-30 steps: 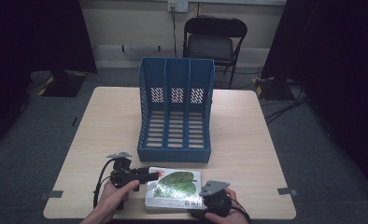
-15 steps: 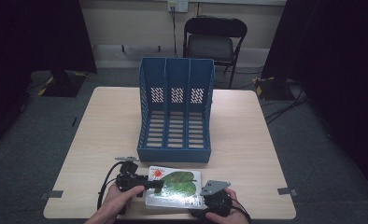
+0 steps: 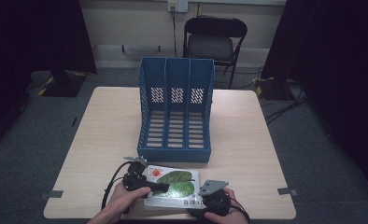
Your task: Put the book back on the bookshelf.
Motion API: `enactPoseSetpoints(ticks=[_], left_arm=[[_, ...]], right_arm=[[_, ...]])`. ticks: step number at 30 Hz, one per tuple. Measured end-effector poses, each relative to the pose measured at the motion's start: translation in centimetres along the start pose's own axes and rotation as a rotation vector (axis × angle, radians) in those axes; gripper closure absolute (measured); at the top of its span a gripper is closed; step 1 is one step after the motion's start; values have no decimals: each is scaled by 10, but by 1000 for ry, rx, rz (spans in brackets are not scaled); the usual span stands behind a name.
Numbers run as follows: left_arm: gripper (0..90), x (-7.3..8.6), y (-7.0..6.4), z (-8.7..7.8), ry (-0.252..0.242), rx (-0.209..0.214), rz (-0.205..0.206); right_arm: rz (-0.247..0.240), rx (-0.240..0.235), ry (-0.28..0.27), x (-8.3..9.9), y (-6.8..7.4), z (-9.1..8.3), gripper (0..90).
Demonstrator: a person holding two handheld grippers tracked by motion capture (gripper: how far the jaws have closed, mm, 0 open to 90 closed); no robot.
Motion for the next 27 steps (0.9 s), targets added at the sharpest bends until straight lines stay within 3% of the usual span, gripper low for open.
enactPoseSetpoints(ticks=[4, 13, 19, 22, 27], left_arm=[[571, -1, -3, -3, -13, 3, 47], [531, 0, -4, 4, 26, 35, 5], [677, -1, -4, 1, 14, 86, 4], [706, 0, -7, -1, -1, 96, 50], [710, 1, -10, -2, -17, 84, 87]], right_arm=[[3, -10, -3, 0, 0, 0, 138], [-14, -19, -1, -2, 1, 2, 139], [-9, -24, -6, -2, 1, 2, 136], [-3, -33, 4, -1, 1, 1, 139], [12, -78, -15, 1, -2, -3, 158]])
Point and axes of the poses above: each handheld gripper's, and its own axes: z roughly forward along the jaws, x roughly out of its underside, y roughly to its left, the point moved 2 cm from there along z, roughly forward along the jaws, and after that the axes turned 9 degrees about -x, right-handed, at the moved point
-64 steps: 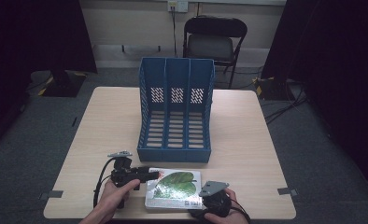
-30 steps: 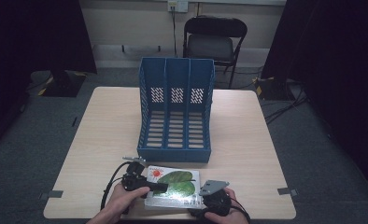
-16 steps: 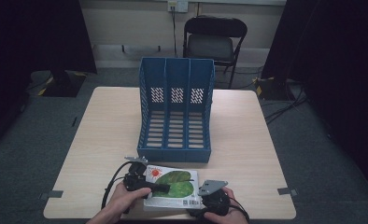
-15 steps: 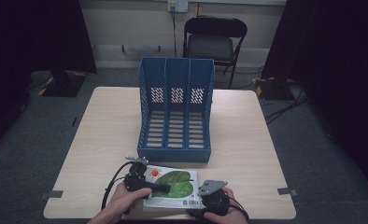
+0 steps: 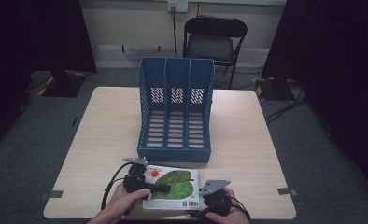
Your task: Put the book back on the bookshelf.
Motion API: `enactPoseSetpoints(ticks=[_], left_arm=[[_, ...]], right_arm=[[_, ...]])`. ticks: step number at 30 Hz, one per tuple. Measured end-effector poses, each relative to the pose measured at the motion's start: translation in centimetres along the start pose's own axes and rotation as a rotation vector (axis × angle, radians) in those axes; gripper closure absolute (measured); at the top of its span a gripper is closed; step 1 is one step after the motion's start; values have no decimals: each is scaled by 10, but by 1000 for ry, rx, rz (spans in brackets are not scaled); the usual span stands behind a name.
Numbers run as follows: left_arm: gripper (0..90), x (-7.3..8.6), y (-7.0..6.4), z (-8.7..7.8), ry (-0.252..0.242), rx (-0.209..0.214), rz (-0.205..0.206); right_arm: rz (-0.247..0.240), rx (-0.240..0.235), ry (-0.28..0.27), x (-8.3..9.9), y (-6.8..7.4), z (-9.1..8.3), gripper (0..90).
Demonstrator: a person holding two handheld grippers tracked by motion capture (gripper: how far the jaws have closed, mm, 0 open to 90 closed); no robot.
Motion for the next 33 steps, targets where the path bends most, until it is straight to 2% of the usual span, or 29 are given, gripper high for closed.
enactPoseSetpoints(ticks=[3, 5, 6, 8, 9, 10, 11, 12, 13, 14, 18, 21, 22, 23, 25, 28, 30, 31, 33], left_arm=[[710, 0, -6, -2, -16, -10, 60], [710, 1, -7, -2, -19, -14, 70], [711, 1, -11, -4, -26, -26, 102], [710, 1, -14, -5, -35, -35, 138], [710, 1, -14, -5, -35, -35, 138], [708, 0, -21, -6, -53, -48, 217], [709, 0, -25, -7, -58, -51, 260], [709, 0, -25, -7, -58, -51, 260], [710, -1, -32, -8, -64, -62, 317], [711, -1, -35, -9, -66, -67, 336], [718, 0, -36, -9, -69, -68, 356], [718, 1, -39, -10, -72, -67, 395], [719, 1, -39, -10, -72, -67, 395], [722, 2, -43, -10, -84, -60, 427], [729, 3, -46, -11, -79, -60, 456], [734, 4, -46, -11, -72, -55, 465], [743, 4, -46, -11, -72, -52, 470], [755, 5, -46, -10, -58, -66, 480], [785, 5, -46, -9, -67, -94, 491]], right_arm=[[28, -18, -18, 0, -2, -3, 175], [34, -17, -23, 0, -2, -4, 188], [41, -22, -32, 0, -3, -7, 207], [57, -31, -54, 0, -4, -10, 233], [66, -34, -64, 0, -5, -11, 245], [83, -41, -80, 0, -7, -13, 266], [92, -43, -95, 0, -8, -15, 284], [101, -44, -109, 0, -10, -17, 315], [112, -60, -128, 1, -11, -19, 331], [119, -67, -139, 1, -12, -21, 340], [126, -73, -161, 0, -15, -24, 370], [136, -74, -181, -3, -18, -24, 382], [142, -75, -191, -4, -19, -24, 380], [150, -91, -210, -6, -21, -24, 372], [180, -133, -263, -9, -26, -25, 374], [185, -155, -291, -9, -29, -26, 393], [170, -149, -298, -10, -28, -28, 434], [160, -143, -319, -10, -28, -31, 474], [147, -123, -367, -12, -26, -37, 528]])
Point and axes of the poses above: each handheld gripper's, and its own axes: z roughly forward along the jaws, x roughly out of its underside, y roughly to its left, the point moved 2 cm from there along z, roughly forward along the jaws, and after that the axes turned 9 degrees about -x, right-handed, at the moved point
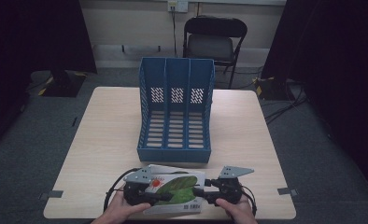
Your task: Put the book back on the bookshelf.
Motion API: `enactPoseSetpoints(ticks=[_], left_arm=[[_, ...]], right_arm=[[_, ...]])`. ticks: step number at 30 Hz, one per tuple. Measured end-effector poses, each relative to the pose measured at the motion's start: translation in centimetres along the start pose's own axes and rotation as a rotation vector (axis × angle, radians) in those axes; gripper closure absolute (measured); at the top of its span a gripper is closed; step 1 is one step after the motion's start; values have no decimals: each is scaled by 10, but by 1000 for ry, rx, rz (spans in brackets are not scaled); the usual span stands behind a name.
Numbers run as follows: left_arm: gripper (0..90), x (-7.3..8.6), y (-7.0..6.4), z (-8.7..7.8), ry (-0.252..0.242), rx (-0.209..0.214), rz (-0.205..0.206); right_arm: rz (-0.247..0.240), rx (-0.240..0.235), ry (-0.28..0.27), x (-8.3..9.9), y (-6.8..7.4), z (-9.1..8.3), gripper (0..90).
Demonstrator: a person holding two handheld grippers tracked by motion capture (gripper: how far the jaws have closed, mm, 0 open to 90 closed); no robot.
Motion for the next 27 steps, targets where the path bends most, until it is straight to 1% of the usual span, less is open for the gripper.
enactPoseSetpoints(ticks=[1, 2, 3, 5, 6, 7, 8, 9, 10, 11, 12, 13, 14, 15, 16, 19, 20, 21, 22, 23, 24, 25, 27], left_arm=[[802, 1, 1, 0, -3, -13, 0], [815, 2, 3, 0, -6, -27, -7], [813, 2, 6, 0, -11, -30, -18], [799, 2, 8, 0, -9, -28, -19], [785, 2, 8, 0, -9, -28, -19], [773, 3, 8, 0, -5, -39, -20], [753, 3, 8, 0, -3, -54, -19], [712, 3, 10, 0, 4, -75, -24], [678, 3, 10, 0, 4, -75, -24], [655, 3, 12, 0, 3, -89, -39], [637, 3, 12, 0, 3, -89, -39], [630, 5, 15, -2, 6, -96, -52], [624, 5, 16, -3, 6, -101, -56], [611, 5, 16, -4, 12, -110, -50], [600, 6, 16, -5, 5, -113, -70], [594, 8, 20, -10, 10, -125, -79], [593, 8, 20, -10, 10, -125, -79], [589, 9, 22, -12, 17, -136, -86], [584, 9, 24, -12, 23, -135, -82], [579, 10, 24, -12, 17, -132, -91], [577, 9, 24, -12, 25, -140, -80], [577, 10, 23, -11, 20, -139, -83], [572, 10, 23, -10, 27, -133, -79]], right_arm=[[-30, 12, -15, -2, 2, -3, 547], [-47, 23, -20, -4, 5, -5, 565], [-59, 29, -25, -5, 7, -7, 584], [-78, 42, -22, -5, 9, -8, 599], [-78, 42, -22, -5, 9, -8, 599], [-89, 40, -17, -5, 10, -9, 605], [-92, 37, -14, -5, 10, -9, 610], [-94, 31, -11, -5, 10, -10, 620], [-101, 29, -7, -5, 11, -10, 628], [-112, 34, -4, -6, 12, -11, 631], [-112, 34, -4, -6, 12, -11, 631], [-137, 46, 8, -7, 14, -11, 638], [-146, 51, 13, -8, 16, -11, 642], [-150, 51, 16, -8, 17, -11, 646], [-153, 54, 16, -9, 17, -11, 647], [-164, 59, 32, -9, 18, -12, 659], [-159, 53, 37, -8, 19, -13, 666], [-155, 47, 38, -7, 19, -13, 673], [-154, 39, 40, -6, 20, -14, 674], [-158, 35, 43, -6, 20, -13, 673], [-162, 34, 52, -6, 21, -13, 657], [-163, 43, 55, -7, 23, -12, 634], [-161, 36, 56, -7, 23, -9, 630]])
Point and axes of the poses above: each handheld gripper's, and its own axes: z roughly forward along the jaws, x roughly out of its underside, y roughly to its left, the point moved 2 cm from there along z, roughly forward along the jaws, and after that the axes turned 9 degrees about -x, right-handed, at the moved point
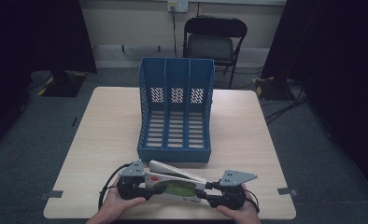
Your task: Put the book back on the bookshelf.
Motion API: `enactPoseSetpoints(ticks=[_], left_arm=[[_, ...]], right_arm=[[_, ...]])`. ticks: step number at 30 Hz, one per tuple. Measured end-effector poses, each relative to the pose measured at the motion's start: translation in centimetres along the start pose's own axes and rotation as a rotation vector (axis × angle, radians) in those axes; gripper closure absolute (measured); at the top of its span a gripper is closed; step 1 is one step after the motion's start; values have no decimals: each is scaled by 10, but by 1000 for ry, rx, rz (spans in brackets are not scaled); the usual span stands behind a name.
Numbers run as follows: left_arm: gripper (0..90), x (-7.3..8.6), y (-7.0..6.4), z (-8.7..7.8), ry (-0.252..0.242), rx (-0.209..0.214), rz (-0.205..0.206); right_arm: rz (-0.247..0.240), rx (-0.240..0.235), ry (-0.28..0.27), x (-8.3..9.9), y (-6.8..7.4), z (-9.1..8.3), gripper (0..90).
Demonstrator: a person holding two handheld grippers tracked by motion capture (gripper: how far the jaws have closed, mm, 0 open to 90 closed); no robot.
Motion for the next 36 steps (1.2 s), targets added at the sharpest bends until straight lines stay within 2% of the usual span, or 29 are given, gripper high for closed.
enactPoseSetpoints(ticks=[2, 5, 8, 10, 11, 13, 14, 15, 17, 18, 19, 20, 21, 28, 32, 36], left_arm=[[562, 0, 0, 1, 1, 0, 3], [546, 0, 0, 2, 12, 4, 6], [536, 0, 0, 2, 21, 5, 5], [513, 0, 0, 2, 14, 3, -10], [508, -1, 1, 2, 8, -2, -28], [447, -1, 2, 2, 20, -1, -37], [421, 1, 4, 1, 46, 2, -54], [418, 1, 5, 0, 62, -16, -42], [387, 2, 6, -2, 67, -1, -54], [383, 3, 7, -3, 88, -9, -47], [379, 3, 7, -3, 88, -9, -47], [378, 6, 10, -4, 118, -34, -40], [375, 7, 12, -5, 127, -34, -46], [358, 8, 23, -12, 125, -72, -76], [378, 9, 26, -12, 135, -89, -97], [372, 9, 27, -12, 132, -94, -92]], right_arm=[[2, -6, 1, 0, 0, 1, 634], [-12, -23, 29, 0, 1, 14, 625], [-34, -15, 41, 0, 2, 19, 647], [-34, -18, 39, 0, 2, 18, 652], [-50, -15, 32, 0, 2, 15, 659], [-67, -2, 20, -1, 3, 12, 670], [-70, -5, 17, -1, 3, 11, 674], [-68, -5, 15, -1, 3, 10, 676], [-79, -3, 15, -1, 5, 10, 686], [-84, -6, 17, -1, 7, 10, 687], [-89, -12, 19, -1, 8, 11, 690], [-90, -14, 21, -1, 9, 10, 694], [-88, -13, 20, -1, 10, 10, 693], [-57, -6, 7, 1, 6, 5, 710], [-58, -10, 8, 1, 7, 6, 710], [-58, -18, 15, 1, 8, 7, 713]])
Point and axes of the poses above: each handheld gripper's, and its own axes: z roughly forward along the jaws, x roughly out of its underside, y roughly to its left, the point moved 2 cm from there along z, roughly forward along the jaws, and after that the axes turned 9 degrees about -x, right-handed, at the moved point
